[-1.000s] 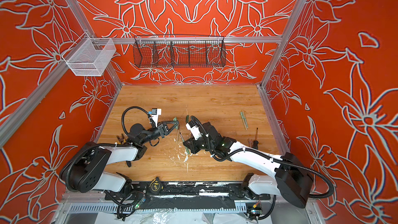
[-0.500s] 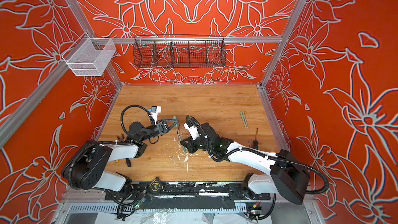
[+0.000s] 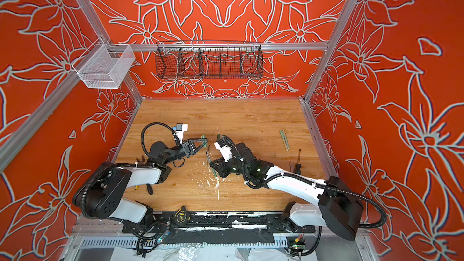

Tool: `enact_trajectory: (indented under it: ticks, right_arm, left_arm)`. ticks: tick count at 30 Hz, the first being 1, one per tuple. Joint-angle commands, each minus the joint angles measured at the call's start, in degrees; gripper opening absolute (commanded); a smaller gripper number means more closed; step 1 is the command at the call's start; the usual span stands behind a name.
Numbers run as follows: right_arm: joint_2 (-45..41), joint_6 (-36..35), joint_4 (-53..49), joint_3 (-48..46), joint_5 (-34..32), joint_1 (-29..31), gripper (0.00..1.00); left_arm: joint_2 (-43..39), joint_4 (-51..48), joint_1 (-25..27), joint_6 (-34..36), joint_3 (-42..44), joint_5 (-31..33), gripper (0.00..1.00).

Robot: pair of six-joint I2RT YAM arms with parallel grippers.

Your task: Insert the pens into the pen caps

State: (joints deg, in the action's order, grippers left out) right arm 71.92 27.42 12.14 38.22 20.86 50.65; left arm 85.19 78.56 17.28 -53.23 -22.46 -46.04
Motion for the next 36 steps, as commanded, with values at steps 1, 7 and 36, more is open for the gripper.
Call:
enact_trajectory:
  ticks: [1,7,36]
  right_arm:
    - [-0.73,-0.61,1.74,1.14,-1.19,0.27,0.07]
    - [-0.76,-1.14,1.51,1.2,-2.23,0.24,0.06]
    - [-2.58,-2.62,3.55,1.59,-5.82,0.25,0.06]
  left_arm:
    - [0.57,2.9,-0.4,-1.39,-1.62,-2.42,0.0]
    - [2.02,2.91,-0.49,-3.65,-3.19,-5.61,0.0]
    - [2.11,2.96,-0.32,-4.05,-3.02,-6.78,0.0]
